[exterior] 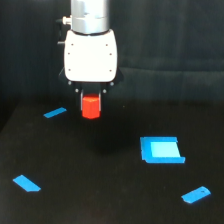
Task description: Pick up the red object from the table
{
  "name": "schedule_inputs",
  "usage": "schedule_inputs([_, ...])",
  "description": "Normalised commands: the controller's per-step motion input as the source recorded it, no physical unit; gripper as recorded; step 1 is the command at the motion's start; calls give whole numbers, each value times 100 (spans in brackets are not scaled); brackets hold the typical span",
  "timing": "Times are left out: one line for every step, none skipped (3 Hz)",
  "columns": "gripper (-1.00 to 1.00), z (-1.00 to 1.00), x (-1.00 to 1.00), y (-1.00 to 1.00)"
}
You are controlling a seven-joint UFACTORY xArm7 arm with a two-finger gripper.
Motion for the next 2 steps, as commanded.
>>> schedule_inputs([-96,4,1,7])
schedule_inputs([-100,6,6,14])
